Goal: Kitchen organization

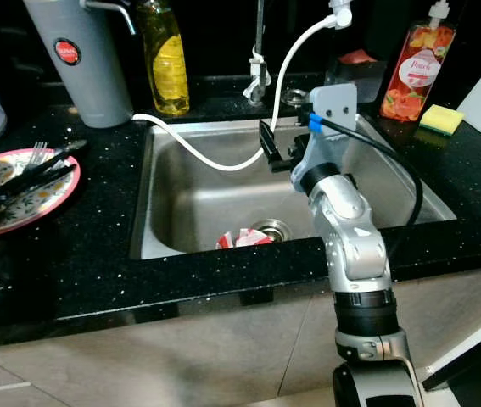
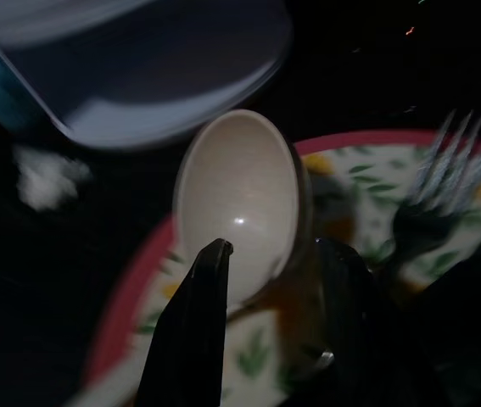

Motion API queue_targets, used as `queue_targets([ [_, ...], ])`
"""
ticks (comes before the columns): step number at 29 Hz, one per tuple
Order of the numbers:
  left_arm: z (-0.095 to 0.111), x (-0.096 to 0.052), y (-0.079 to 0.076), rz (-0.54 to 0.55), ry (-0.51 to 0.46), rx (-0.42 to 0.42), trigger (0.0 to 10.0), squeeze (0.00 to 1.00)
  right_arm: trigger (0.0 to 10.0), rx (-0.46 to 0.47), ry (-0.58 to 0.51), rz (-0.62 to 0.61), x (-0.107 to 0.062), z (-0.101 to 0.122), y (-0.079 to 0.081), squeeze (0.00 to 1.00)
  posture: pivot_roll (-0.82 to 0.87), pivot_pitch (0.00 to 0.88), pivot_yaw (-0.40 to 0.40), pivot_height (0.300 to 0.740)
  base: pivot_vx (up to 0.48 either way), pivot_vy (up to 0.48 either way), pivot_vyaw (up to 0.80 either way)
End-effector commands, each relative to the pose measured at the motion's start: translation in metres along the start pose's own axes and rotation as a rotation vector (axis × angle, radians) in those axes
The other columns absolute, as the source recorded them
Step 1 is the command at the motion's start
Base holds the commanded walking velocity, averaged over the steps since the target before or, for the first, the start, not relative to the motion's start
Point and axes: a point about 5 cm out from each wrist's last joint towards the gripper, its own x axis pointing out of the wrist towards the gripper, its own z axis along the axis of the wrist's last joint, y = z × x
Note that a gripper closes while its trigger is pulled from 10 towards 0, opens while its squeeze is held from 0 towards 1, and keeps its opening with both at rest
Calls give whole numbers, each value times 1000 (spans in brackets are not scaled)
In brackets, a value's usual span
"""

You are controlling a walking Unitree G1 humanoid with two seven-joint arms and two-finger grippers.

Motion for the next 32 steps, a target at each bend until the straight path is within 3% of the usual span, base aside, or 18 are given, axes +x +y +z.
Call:
queue_targets([
  [1, -2, 0, -5, -39, 34, -76, 10000, 0, 10000, 9, 6, -3, 1, -3, 0, 0, 91, 0, -9, 740, 0, 0, 0],
  [5, -2, 1, -4, -49, 34, -77, 10000, 0, 10000, 9, 6, 0, 0, -3, 0, 0, 91, 0, -14, 740, 0, 0, 0],
  [10, -3, 7, -3, -184, 36, -84, 10000, 0, 10000, 7, 5, 6, 1, -2, 1, 0, 94, 0, -19, 740, 0, 0, 0],
  [13, -2, 9, -5, -261, 31, -28, 10000, 0, 10000, 10, -1, 9, 3, -1, 2, 0, 94, 0, -18, 740, 0, 0, 0],
  [16, -1, 11, -6, -269, 22, 0, 10000, 0, 10000, 10, -4, 10, 3, 0, 2, 0, 93, 0, -17, 740, 0, 0, 0],
  [17, 4, 13, -3, -237, 4, 14, 8745, 0, 10000, 10, -6, 10, 3, 0, 2, 0, 88, 0, -15, 740, 0, 0, 0],
  [18, 4, 13, -3, -237, 4, 14, 8745, 0, 10000, 10, -6, 10, 3, 0, 2, 0, 88, 0, -15, 740, 0, 0, 0],
  [19, 6, 14, 0, -211, -7, 33, 5608, 0, 10000, 9, -6, 9, 3, 0, 2, 0, 88, 0, -15, 740, 0, 0, 0],
  [21, 8, 14, 1, -196, -14, 46, 5608, 0, 10000, 9, -6, 8, 3, 0, 2, 0, 88, 0, -15, 740, 0, 0, 0],
  [22, 9, 15, 3, -173, -23, 62, 863, 0, 10000, 8, -6, 5, 2, 0, 1, 0, 84, 0, -9, 740, 0, 0, 0],
  [23, 9, 16, 6, -137, -33, 92, 0, 0, 10000, 8, -7, 0, 2, 0, 1, 0, 84, 0, -9, 740, 0, 0, 0],
  [32, 16, 18, 14, 12, -120, 207, 0, 0, 10000, 2, -4, -7, 0, 0, -2, 0, 71, 0, -10, 740, 0, 0, 0],
])
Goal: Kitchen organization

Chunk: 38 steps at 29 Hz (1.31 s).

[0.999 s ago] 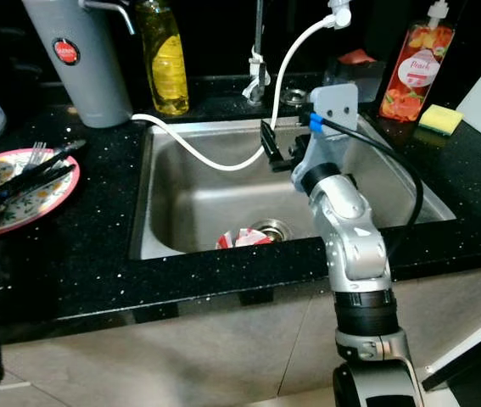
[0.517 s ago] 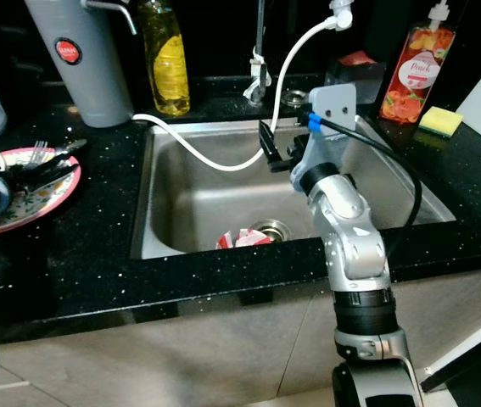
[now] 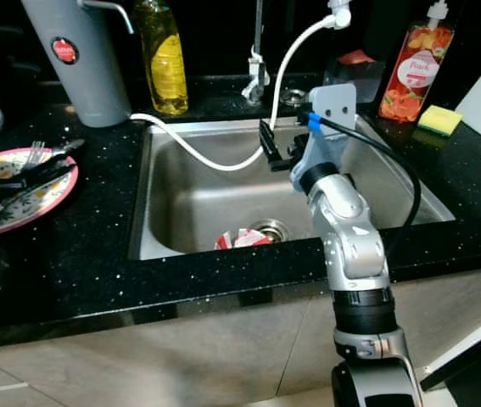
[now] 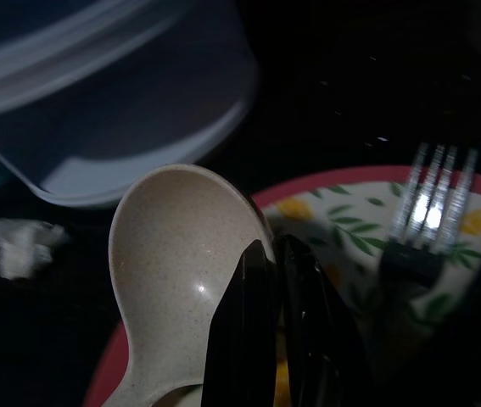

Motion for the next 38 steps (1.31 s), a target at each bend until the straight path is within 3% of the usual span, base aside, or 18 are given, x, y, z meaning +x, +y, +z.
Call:
queue_targets([
  [1, 6, 0, 16, 62, -25, 46, 0, 0, 10000, -3, -5, -9, -1, 1, -3, 0, 71, 0, -10, 740, 0, 0, 0],
  [5, 21, -2, 20, 130, -120, 80, 0, 0, 10000, -4, -7, -8, -1, 2, -3, 0, 68, 0, -13, 740, 0, 0, 0],
  [6, 34, -5, 21, 147, -186, 44, 10000, 0, 10000, -4, -6, -8, -1, 2, -3, 0, 69, 0, -16, 740, 0, 0, 0],
  [12, 71, -16, 19, 94, -363, -109, 10000, 0, 10000, -4, -5, -7, -1, 2, -3, 0, 69, 0, -17, 740, 0, 0, 0],
  [15, 112, -36, -4, -158, -525, -257, 10000, 0, 10000, -3, -8, -10, 0, 3, -4, 0, 70, 0, -16, 740, 0, 0, 0],
  [20, 130, -55, -34, -393, -588, -308, 10000, 0, 10000, -1, -10, -11, 0, 3, -4, 0, 66, 0, -18, 740, 0, 0, 0],
  [22, 134, -78, -81, -662, -573, -335, 10000, 0, 10000, 0, -13, -15, 0, 4, -4, 0, 63, 0, -20, 740, 0, 0, 0],
  [23, 134, -78, -81, -662, -573, -335, 10000, 0, 10000, 0, -13, -15, 0, 4, -4, 0, 63, 0, -20, 740, 0, 0, 0],
  [24, 131, -94, -127, -868, -538, -314, 10000, 0, 10000, 3, -17, -20, 1, 5, -6, 0, 61, 0, -25, 740, 0, 0, 0],
  [25, 131, -97, -145, -934, -506, -303, 10000, 0, 10000, 3, -19, -19, 2, 6, -6, 0, 58, 0, -26, 740, 0, 0, 0],
  [26, 131, -97, -145, -934, -506, -303, 10000, 0, 10000, 3, -19, -19, 2, 6, -6, 0, 58, 0, -26, 740, 0, 0, 0],
  [29, 138, -97, -179, -1015, -411, -317, 10000, 0, 10000, -1, -26, -9, 4, 8, -4, 0, 47, 0, -23, 740, 0, 0, 0],
  [32, 138, -103, -201, -1081, -370, -271, 10000, 0, 10000, -2, -33, -11, 4, 10, -5, 0, 41, 0, -18, 740, 0, 0, 0],
  [33, 133, -106, -214, -1090, -383, -153, 10000, 0, 10000, -3, -36, -16, 4, 10, -6, 0, 37, 0, -15, 740, 0, 0, 0],
  [34, 117, -110, -232, -1059, -423, 133, 10000, 0, 10000, -4, -38, -24, 3, 11, -7, 0, 33, 0, -11, 740, 0, 0, 0],
  [35, 117, -110, -232, -1059, -423, 133, 10000, 0, 10000, -4, -38, -24, 3, 11, -7, 0, 33, 0, -11, 740, 0, 0, 0],
  [36, 101, -112, -245, -1041, -465, 349, 10000, 0, 10000, -5, -38, -29, 2, 11, -8, 0, 25, 0, -3, 740, 0, 0, 0],
  [38, 96, -117, -250, -1067, -486, 391, 10000, 0, 10000, -5, -39, -33, 1, 11, -8, 0, 22, 0, 1, 740, 0, 0, 0],
])
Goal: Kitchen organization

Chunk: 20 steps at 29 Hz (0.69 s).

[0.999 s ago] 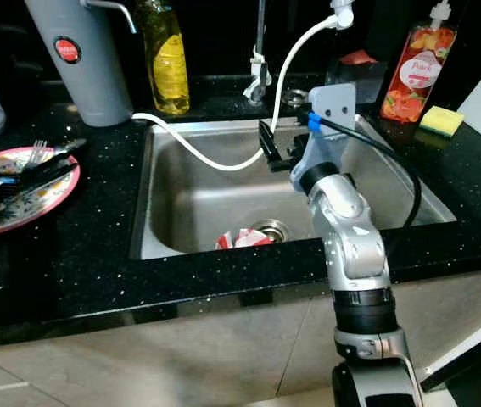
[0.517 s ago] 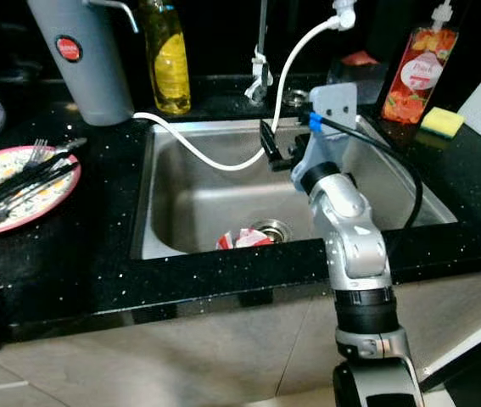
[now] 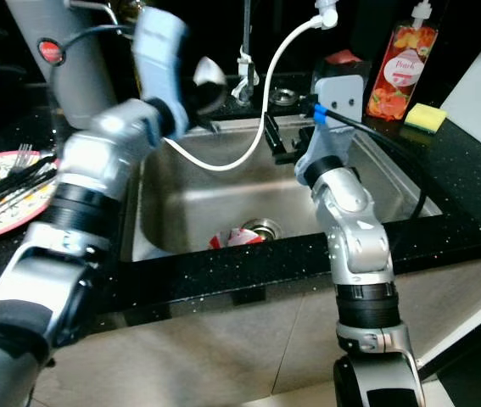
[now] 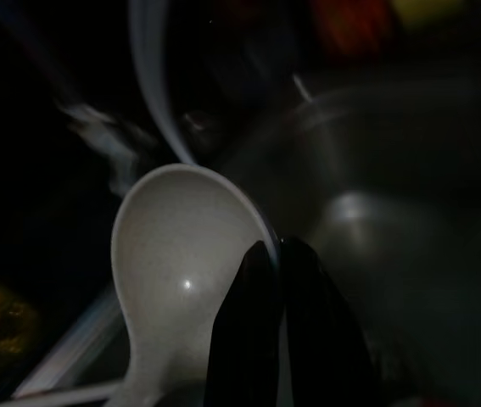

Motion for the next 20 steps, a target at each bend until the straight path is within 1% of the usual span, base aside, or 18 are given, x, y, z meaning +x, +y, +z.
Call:
queue_targets([
  [1, -5, 1, -19, -99, -22, 116, 10000, 0, 10000, 2, -11, -13, -2, 2, -2, 0, 19, 0, 3, 740, 0, 0, 0],
  [3, -2, -2, -36, -211, -75, 164, 10000, 0, 10000, 2, -11, -20, -4, 2, -3, 0, 12, 0, 9, 740, 0, 0, 0],
  [4, -2, -5, -44, -272, -96, 169, 10000, 0, 10000, 2, -10, -23, -5, 1, -3, 0, 13, 0, 8, 740, 0, 0, 0],
  [5, -3, -7, -49, -328, -105, 173, 10000, 0, 10000, 2, -9, -24, -5, 1, -4, 0, 13, 0, 8, 740, 0, 0, 0],
  [6, -8, -8, -51, -372, -90, 199, 10000, 0, 10000, 3, -7, -26, -6, 1, -4, 0, 15, 0, 5, 740, 0, 0, 0],
  [7, -8, -8, -51, -372, -90, 199, 10000, 0, 10000, 3, -7, -26, -6, 1, -4, 0, 15, 0, 5, 740, 0, 0, 0],
  [8, -15, -8, -49, -366, -48, 242, 10000, 0, 10000, 3, -5, -25, -6, 0, -4, 0, 18, 0, 3, 740, 0, 0, 0],
  [9, -15, -8, -49, -366, -48, 242, 10000, 0, 10000, 3, -5, -25, -6, 0, -4, 0, 18, 0, 3, 740, 0, 0, 0],
  [10, -29, -8, -44, -350, 33, 328, 10000, 0, 10000, 4, -4, -22, -6, 0, -3, 0, 21, 0, 0, 740, 0, 0, 0],
  [11, -29, -8, -44, -350, 33, 328, 10000, 0, 10000, 4, -4, -22, -6, 0, -3, 0, 21, 0, 0, 740, 0, 0, 0],
  [13, -42, -10, -39, -350, 100, 403, 10000, 0, 10000, 5, -4, -18, -5, 0, -2, 0, 23, 0, -2, 740, 0, 0, 0],
  [15, -53, -17, -37, -380, 141, 443, 10000, 0, 10000, 7, -5, -15, -5, 1, -1, 0, 25, 0, -2, 740, 0, 0, 0],
  [16, -56, -20, -37, -392, 149, 455, 10000, 0, 10000, 7, -6, -15, -5, 1, -1, 0, 25, 0, -2, 740, 0, 0, 0],
  [17, -59, -29, -38, -445, 136, 448, 10000, 0, 10000, 8, -4, -15, -5, 0, -1, 0, 27, 0, -3, 740, 0, 0, 0],
  [20, -59, -40, -41, -518, 88, 413, 10000, 0, 10000, 9, -1, -16, -5, 0, -1, 0, 30, 0, -5, 740, 0, 0, 0],
])
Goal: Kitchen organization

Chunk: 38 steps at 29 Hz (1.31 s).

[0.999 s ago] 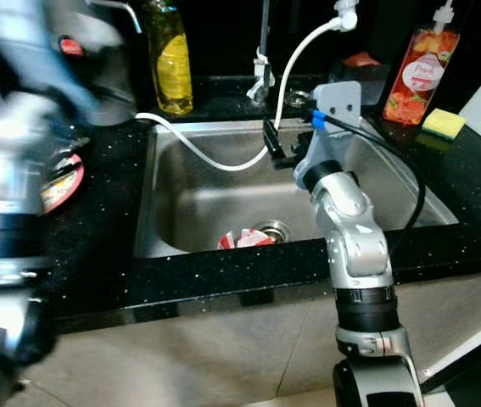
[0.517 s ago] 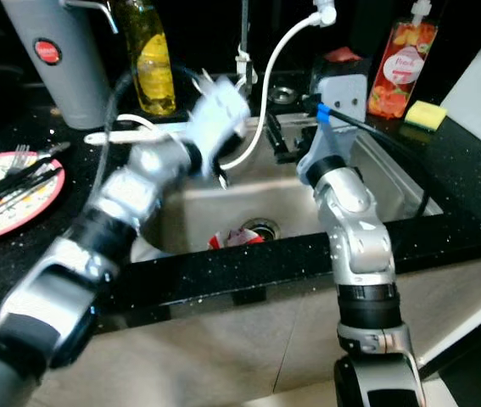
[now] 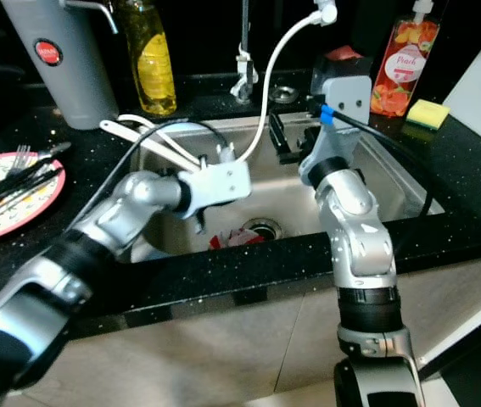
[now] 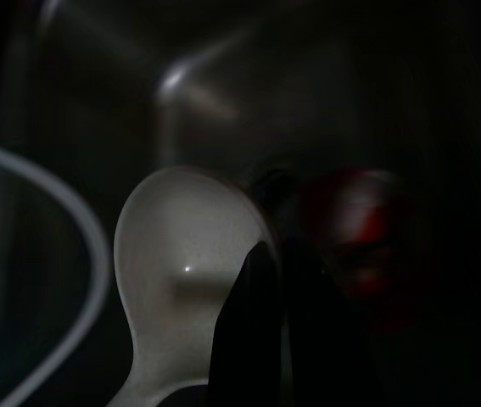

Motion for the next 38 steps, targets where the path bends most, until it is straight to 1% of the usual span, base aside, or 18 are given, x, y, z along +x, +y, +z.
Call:
queue_targets([
  [1, 9, -10, -2, -52, -81, 27, 10000, 0, 10000, 8, 9, 8, -1, -1, 2, 0, 30, 0, -4, 740, 0, 0, 0],
  [4, 12, -20, -7, -106, -128, 44, 10000, 0, 10000, 9, 10, 8, -1, -1, 3, 0, 31, 0, -4, 740, 0, 0, 0],
  [6, 7, -26, -8, -122, -93, 89, 10000, 0, 10000, 10, 12, 8, -2, -2, 3, 0, 31, 0, 0, 740, 0, 0, 0],
  [11, 3, -34, -7, -116, -72, 109, 10000, 0, 10000, 11, 14, 5, -2, -3, 3, 0, 32, 0, 2, 740, 0, 0, 0],
  [12, 2, -36, -7, -111, -75, 111, 10000, 157, 10000, 13, 15, 5, -2, -3, 3, 0, 32, 0, 2, 740, 0, 0, 0],
  [13, 3, -38, -8, -109, -79, 111, 10000, 549, 10000, 14, 16, 5, -2, -4, 3, 0, 32, 0, 2, 740, 0, 0, 0],
  [14, 3, -38, -8, -103, -84, 105, 10000, 1000, 10000, 15, 16, 7, -2, -4, 3, 0, 32, 0, 2, 740, 0, 0, 0],
  [21, 7, -37, -9, -89, -123, 92, 10000, 1000, 10000, 17, 12, 18, 0, -3, 6, 0, 41, 0, -6, 740, 0, 0, 0],
  [22, 11, -38, -5, -55, -142, 92, 10000, 1000, 10000, 16, 11, 17, 0, -3, 5, 0, 41, 0, -6, 740, 0, 0, 0],
  [23, 15, -40, 1, -11, -165, 84, 10000, 537, 10000, 15, 10, 16, 0, -2, 5, 0, 38, 0, -3, 740, 0, 0, 0],
  [24, 18, -42, 6, 30, -185, 76, 10000, 0, 10000, 14, 10, 15, 0, -2, 4, 0, 38, 0, -3, 740, 0, 0, 0],
  [26, 29, -49, 36, 251, -233, -12, 10000, 0, 10000, 15, 11, 10, -1, -2, 4, 0, 37, 0, 4, 740, 0, 0, 0],
  [27, 29, -49, 36, 251, -233, -12, 10000, 0, 10000, 15, 11, 10, -1, -2, 4, 0, 37, 0, 4, 740, 0, 0, 0],
  [31, 34, -64, 73, 549, -288, -237, 10000, 0, 10000, 18, 10, 7, -2, -3, 4, 0, 37, 0, 7, 740, 0, 0, 0],
  [32, 34, -64, 73, 549, -288, -237, 10000, 0, 10000, 18, 10, 7, -2, -3, 4, 0, 37, 0, 7, 740, 0, 0, 0],
  [33, 31, -71, 80, 634, -308, -343, 10000, 0, 10000, 19, 10, 8, -3, -3, 5, 0, 37, 0, 8, 740, 0, 0, 0],
  [35, 22, -79, 81, 701, -318, -514, 10000, 0, 10000, 22, 7, 11, -3, -3, 8, 0, 28, 0, 18, 740, 0, 0, 0],
  [38, 16, -82, 77, 727, -309, -572, 10000, 0, 10000, 24, 6, 12, -4, -3, 8, 0, 33, 0, 15, 740, 0, 0, 0],
])
